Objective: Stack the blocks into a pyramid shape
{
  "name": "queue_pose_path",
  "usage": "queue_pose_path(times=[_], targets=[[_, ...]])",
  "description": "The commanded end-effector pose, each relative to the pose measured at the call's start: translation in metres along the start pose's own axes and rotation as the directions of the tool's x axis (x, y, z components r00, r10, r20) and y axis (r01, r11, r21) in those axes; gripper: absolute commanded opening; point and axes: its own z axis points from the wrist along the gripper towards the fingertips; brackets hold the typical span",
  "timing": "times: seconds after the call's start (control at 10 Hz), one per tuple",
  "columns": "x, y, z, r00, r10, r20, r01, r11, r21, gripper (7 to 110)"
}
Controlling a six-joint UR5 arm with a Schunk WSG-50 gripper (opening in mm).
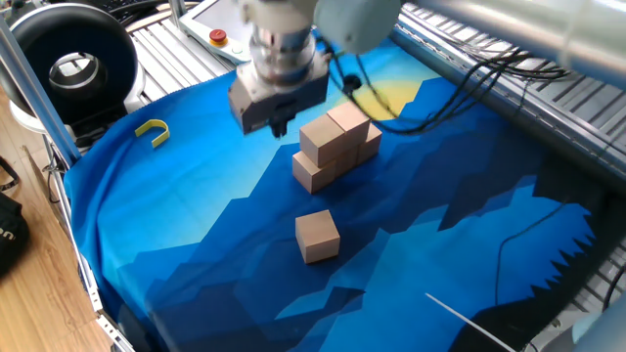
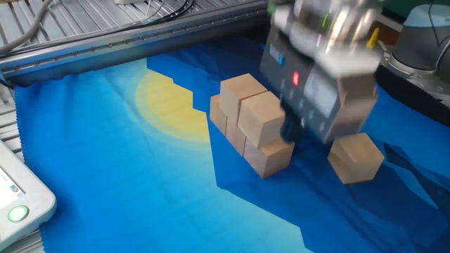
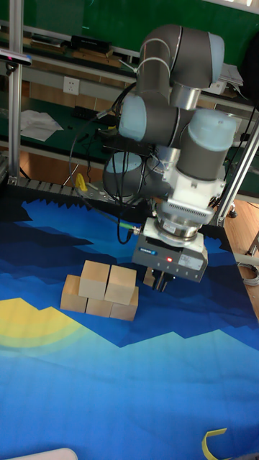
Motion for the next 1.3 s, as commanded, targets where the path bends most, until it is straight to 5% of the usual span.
queue_pose_path(times=[0.0, 0.3, 0.7, 0.8, 0.9, 1.0, 1.2], targets=[[0.054, 0.019, 0.016, 0.993, 0.066, -0.102, -0.071, 0.996, -0.045, 7], [0.105, 0.008, 0.014, 0.971, 0.121, -0.205, -0.116, 0.993, 0.033, 7], [0.126, 0.003, 0.027, 0.961, 0.119, -0.251, -0.122, 0.993, 0.005, 7], [0.106, 0.003, 0.028, 0.974, 0.118, -0.193, -0.122, 0.993, -0.006, 7], [0.068, -0.002, 0.032, 0.995, 0.093, -0.046, -0.093, 0.996, -0.006, 7], [0.047, -0.004, 0.032, 0.998, 0.056, 0.038, -0.055, 0.998, -0.004, 7], [0.03, 0.0, 0.031, 0.994, 0.021, 0.107, -0.018, 1.0, -0.021, 7]])
